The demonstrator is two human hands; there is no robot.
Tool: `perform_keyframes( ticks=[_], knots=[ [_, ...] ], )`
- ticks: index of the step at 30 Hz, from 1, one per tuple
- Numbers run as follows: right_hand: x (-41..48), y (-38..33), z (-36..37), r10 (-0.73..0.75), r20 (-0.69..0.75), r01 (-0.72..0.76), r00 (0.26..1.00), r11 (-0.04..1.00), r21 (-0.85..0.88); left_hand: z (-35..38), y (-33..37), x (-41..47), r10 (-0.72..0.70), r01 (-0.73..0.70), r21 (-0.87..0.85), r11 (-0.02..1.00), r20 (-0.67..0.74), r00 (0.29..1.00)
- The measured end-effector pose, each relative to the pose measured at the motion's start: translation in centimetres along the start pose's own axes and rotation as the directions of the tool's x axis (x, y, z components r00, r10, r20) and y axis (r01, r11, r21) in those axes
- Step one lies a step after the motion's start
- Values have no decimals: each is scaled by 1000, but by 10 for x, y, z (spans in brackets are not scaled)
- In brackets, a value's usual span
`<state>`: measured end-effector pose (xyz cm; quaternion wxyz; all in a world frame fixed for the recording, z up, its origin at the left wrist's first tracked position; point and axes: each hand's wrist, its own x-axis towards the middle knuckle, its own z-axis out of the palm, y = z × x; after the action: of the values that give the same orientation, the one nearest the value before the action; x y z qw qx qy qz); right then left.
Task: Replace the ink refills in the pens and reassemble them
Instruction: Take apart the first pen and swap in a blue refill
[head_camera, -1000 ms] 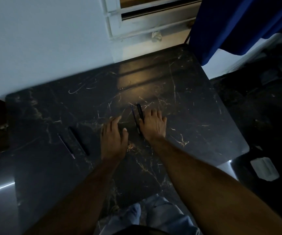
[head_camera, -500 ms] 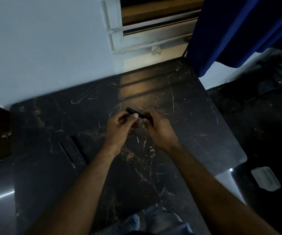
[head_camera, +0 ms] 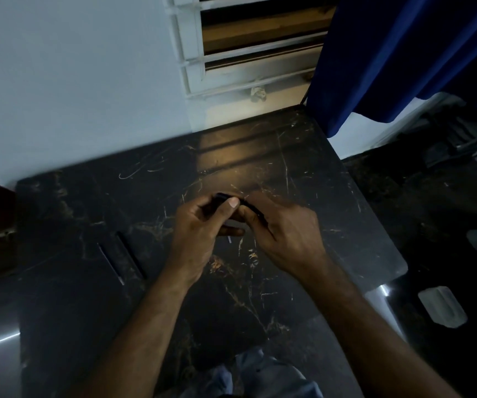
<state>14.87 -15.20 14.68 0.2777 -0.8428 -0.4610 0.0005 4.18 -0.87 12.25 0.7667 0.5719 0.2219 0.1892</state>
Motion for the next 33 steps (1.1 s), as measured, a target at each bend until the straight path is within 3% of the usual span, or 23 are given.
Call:
perform_keyframes(
  ticks=[3,7,10,14,16,23,27,28,30,32,33],
  knots=[
    [-2,-4,-1,26,23,-25,999,999,-28,-2,-10,-11,-14,13,-24,1000,-49,999],
    [-9,0,2,86,183,-72,979,994,-86,-16,-23,-19,-65,62,-42,997,-58,996],
    [-18,7,8,80,229,-84,970,996,7,-25,-34,-20,-99,92,-81,992,-79,992],
    [-35,19,15,114,230,-129,967,990,53,-40,-49,-15,-272,202,-316,927,-196,942],
    [-38,26,18,137,236,-155,962,986,60,-48,-57,-13,-328,250,-368,896,-168,929],
    [-26,32,33,78,467,-170,881,973,157,-47,-75,-6,-303,287,-199,937,-56,951],
    [-29,42,35,131,427,-265,894,926,270,-64,-85,9,-362,261,-383,886,-220,906],
    [-32,47,34,153,427,-296,891,909,293,-71,-89,15,-358,262,-321,910,-292,887],
    [-38,55,33,183,429,-345,885,875,339,-80,-101,24,-249,294,50,955,-407,879],
    [-41,58,35,198,419,-366,886,853,373,-84,-115,29,-98,265,429,863,-373,923],
    [-42,58,37,205,417,-375,886,845,382,-83,-120,32,-50,225,528,819,-325,944]
  ],
)
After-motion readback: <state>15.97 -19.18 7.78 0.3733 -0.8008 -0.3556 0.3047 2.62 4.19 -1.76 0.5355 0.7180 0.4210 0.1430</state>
